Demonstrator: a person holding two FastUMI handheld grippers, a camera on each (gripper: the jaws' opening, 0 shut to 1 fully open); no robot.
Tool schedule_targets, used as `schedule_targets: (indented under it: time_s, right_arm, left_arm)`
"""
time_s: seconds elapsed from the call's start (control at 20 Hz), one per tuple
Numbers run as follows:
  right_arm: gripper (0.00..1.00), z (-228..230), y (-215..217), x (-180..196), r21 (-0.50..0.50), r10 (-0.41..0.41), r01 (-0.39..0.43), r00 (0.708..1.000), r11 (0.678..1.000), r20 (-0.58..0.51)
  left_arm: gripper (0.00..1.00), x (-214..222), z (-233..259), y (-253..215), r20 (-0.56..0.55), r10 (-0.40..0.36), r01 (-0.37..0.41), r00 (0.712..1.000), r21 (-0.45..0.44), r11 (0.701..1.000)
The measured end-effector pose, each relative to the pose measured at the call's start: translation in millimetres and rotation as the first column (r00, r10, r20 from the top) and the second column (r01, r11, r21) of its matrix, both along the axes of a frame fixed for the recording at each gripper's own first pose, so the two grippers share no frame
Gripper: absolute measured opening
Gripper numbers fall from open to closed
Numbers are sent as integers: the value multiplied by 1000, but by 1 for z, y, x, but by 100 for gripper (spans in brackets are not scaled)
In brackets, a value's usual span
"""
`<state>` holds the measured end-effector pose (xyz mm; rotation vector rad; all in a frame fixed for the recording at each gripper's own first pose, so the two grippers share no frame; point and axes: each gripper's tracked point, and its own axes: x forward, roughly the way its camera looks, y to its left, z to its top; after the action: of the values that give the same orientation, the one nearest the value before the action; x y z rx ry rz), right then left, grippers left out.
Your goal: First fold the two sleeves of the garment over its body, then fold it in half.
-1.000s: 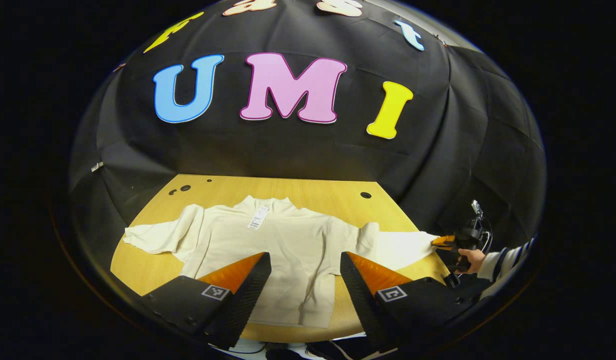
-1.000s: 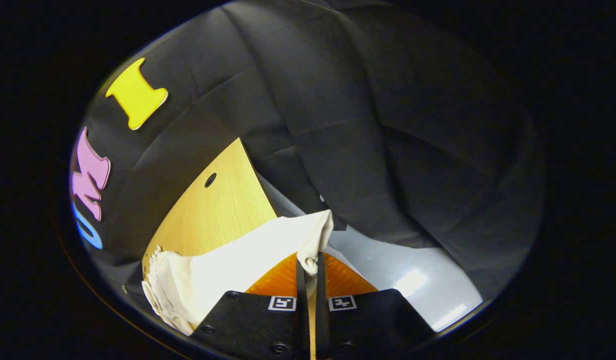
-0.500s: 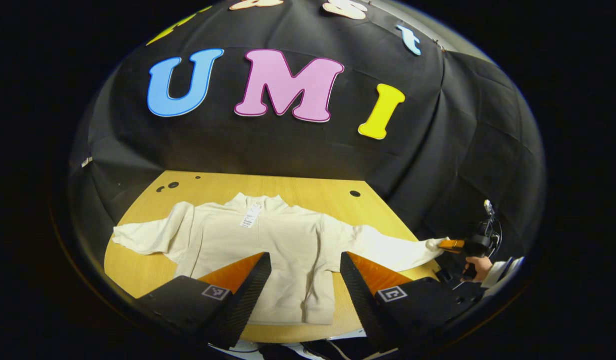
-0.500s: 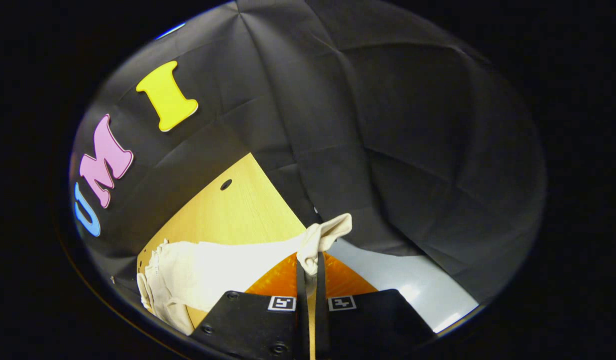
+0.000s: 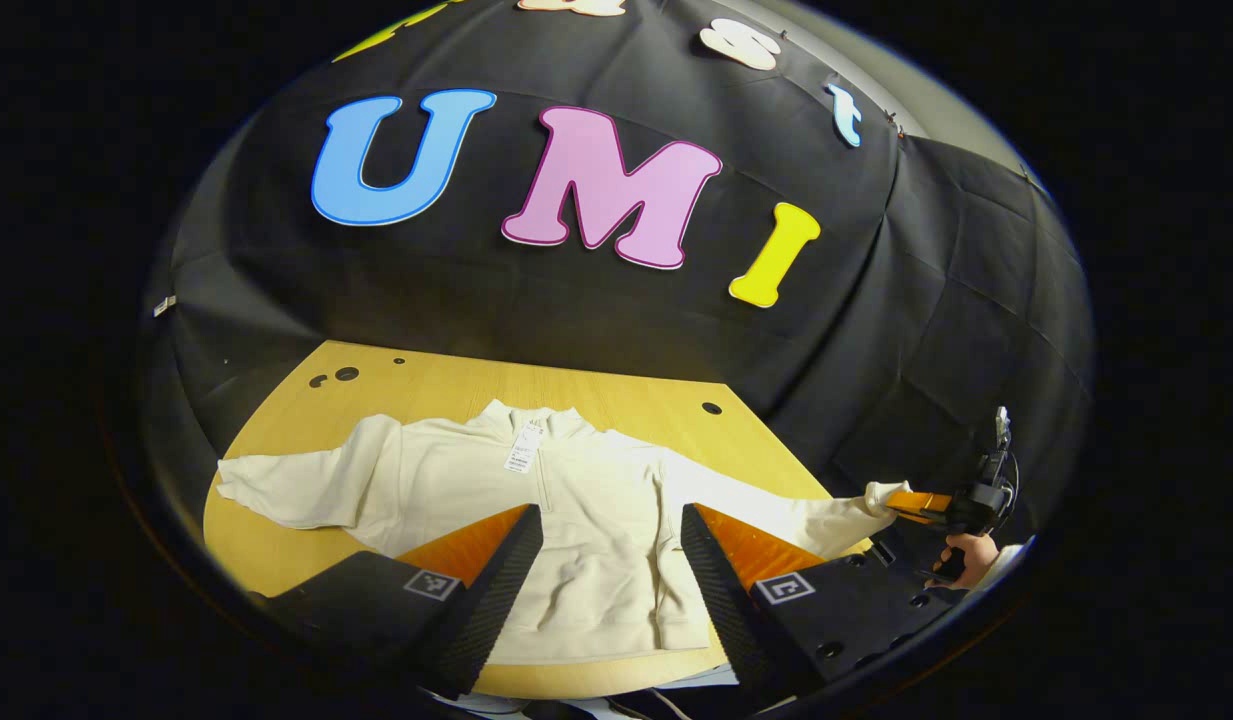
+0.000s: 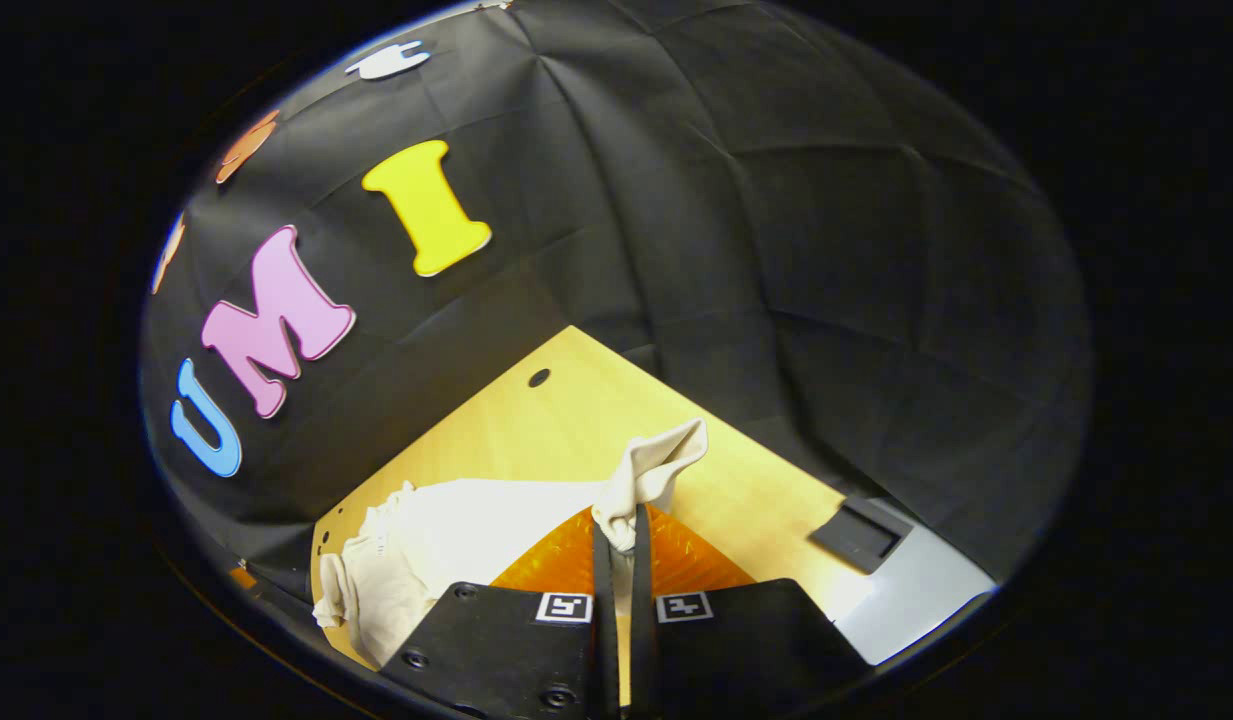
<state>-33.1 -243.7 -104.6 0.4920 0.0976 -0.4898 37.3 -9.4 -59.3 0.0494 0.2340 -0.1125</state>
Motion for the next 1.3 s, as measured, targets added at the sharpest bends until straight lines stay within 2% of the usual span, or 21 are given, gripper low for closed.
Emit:
schedule_targets:
  time_s: [0.35, 0.7, 1.05, 1.3]
  right_arm:
    - [8, 24, 110, 41, -52, 93, -91, 995, 994, 30]
    - [8, 9, 220, 101, -55, 217, -216, 976, 975, 4]
    - [8, 3, 322, 171, -115, 386, -390, 921, 914, -57]
    - [8, -41, 375, 225, -97, 467, -485, 869, 869, -162]
  left_arm:
    - [92, -11, 18, 51, 29, -17, 17, 999, -5, 1000]
    - [92, -18, 31, 108, 52, 15, -13, 999, -41, 999]
    - [92, -20, 37, 175, 56, 100, -96, 993, -68, 993]
    - [92, -16, 32, 234, 51, 186, -180, 981, -101, 978]
